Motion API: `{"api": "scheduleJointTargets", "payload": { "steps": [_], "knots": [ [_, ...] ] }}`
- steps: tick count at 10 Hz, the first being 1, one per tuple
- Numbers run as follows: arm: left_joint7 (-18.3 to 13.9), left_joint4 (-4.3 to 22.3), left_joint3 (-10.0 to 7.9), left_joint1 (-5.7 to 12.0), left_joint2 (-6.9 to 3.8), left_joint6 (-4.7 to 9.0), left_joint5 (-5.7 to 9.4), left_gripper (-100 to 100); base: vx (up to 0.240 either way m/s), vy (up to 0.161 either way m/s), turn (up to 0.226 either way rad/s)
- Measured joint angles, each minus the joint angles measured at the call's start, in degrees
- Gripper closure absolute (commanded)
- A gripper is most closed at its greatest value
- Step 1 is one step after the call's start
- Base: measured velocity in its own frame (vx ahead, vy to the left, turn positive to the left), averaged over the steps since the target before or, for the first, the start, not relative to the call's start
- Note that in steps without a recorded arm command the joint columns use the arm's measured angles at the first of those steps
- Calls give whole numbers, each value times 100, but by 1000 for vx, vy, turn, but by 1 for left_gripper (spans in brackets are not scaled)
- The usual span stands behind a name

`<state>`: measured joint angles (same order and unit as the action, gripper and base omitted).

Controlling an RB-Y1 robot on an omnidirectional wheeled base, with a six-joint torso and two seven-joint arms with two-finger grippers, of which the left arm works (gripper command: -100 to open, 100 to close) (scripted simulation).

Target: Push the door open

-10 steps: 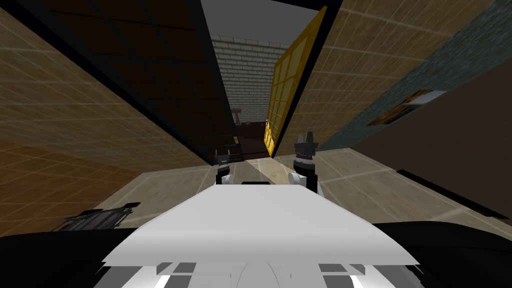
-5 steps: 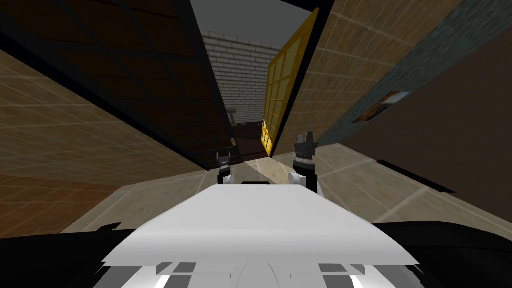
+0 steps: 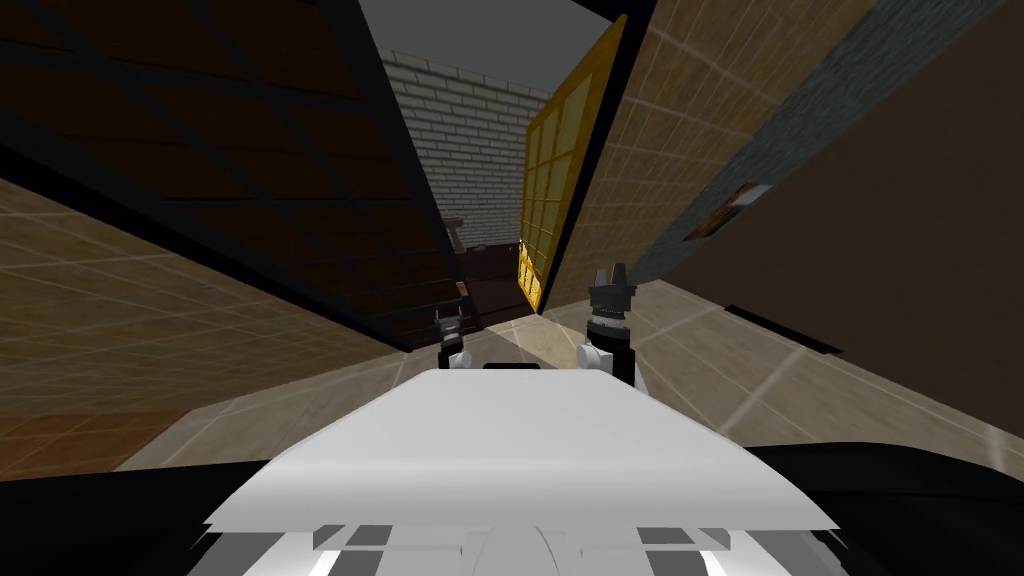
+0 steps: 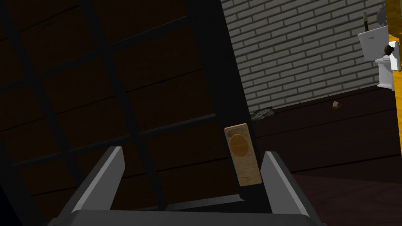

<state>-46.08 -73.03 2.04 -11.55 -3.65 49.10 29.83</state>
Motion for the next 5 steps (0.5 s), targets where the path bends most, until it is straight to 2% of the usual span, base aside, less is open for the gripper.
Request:
{"api": "scheduleJointTargets", "payload": {
  "steps": [4, 5],
  "knots": [
    [-368, 562, -6, 150, 34, 114, 314, -100, 70, 91, -187],
    [-461, 751, -3, 223, 80, 154, 395, -100, 72, 111, -137]
  ]
}}
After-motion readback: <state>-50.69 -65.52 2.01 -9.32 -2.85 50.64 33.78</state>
